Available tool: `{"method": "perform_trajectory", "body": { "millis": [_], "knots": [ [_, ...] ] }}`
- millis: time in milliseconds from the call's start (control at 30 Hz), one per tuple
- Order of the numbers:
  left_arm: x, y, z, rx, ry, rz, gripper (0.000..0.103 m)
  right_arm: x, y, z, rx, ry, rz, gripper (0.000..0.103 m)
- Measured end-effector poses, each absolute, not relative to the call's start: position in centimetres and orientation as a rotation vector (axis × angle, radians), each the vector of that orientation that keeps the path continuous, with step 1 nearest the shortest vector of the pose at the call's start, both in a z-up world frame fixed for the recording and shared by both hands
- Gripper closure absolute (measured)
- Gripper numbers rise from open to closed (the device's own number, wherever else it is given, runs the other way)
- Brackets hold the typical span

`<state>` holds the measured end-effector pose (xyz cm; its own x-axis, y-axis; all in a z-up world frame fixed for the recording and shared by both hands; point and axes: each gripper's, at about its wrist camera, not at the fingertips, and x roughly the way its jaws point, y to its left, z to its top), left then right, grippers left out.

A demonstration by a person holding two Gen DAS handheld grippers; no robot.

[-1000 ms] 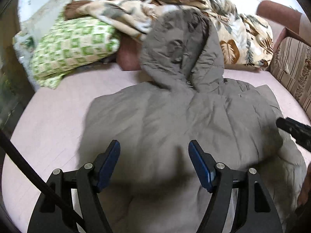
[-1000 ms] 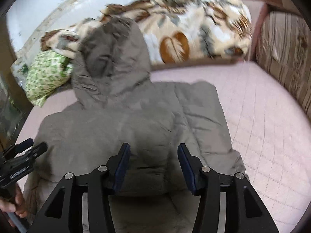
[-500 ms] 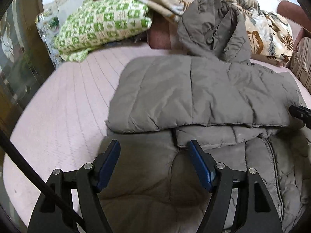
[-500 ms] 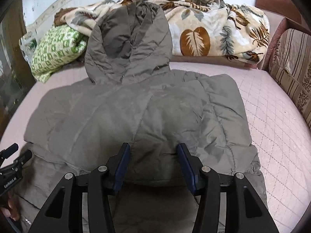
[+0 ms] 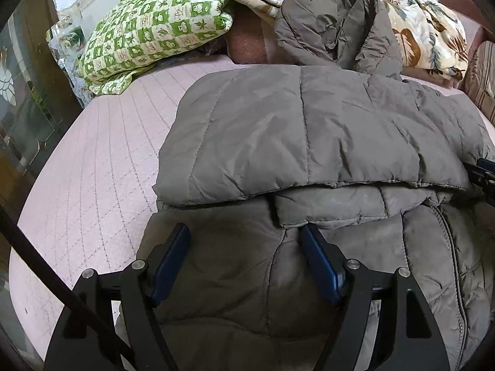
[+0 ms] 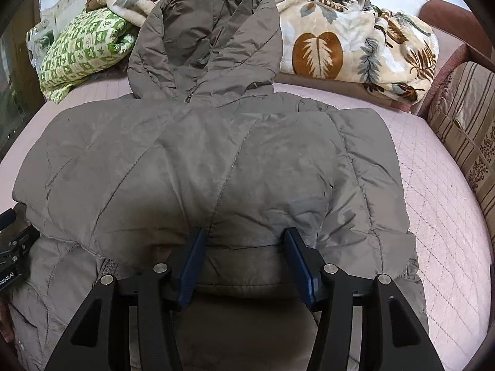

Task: Fold large clothes
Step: 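Move both tools to the jacket hem by the beaded pockets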

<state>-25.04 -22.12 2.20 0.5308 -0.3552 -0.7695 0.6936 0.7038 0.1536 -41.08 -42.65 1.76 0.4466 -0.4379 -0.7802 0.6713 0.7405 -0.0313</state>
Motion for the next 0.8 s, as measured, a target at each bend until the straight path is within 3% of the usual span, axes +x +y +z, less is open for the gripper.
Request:
{"method": "perform_trajectory", "body": {
  "millis": [567, 800],
  "knots": [
    [-25.3, -21.3, 3.6, 0.453, 0.756, -0.658, 0.029, -44.1, -42.8, 5.4, 0.38, 0.736, -0.706, 0.045],
    [-24.0, -20.7, 3.1, 0.429, 0.821, -0.63, 0.029, -45.5, -45.1, 3.8, 0.492, 0.792, -0.752, 0.044]
  ]
}}
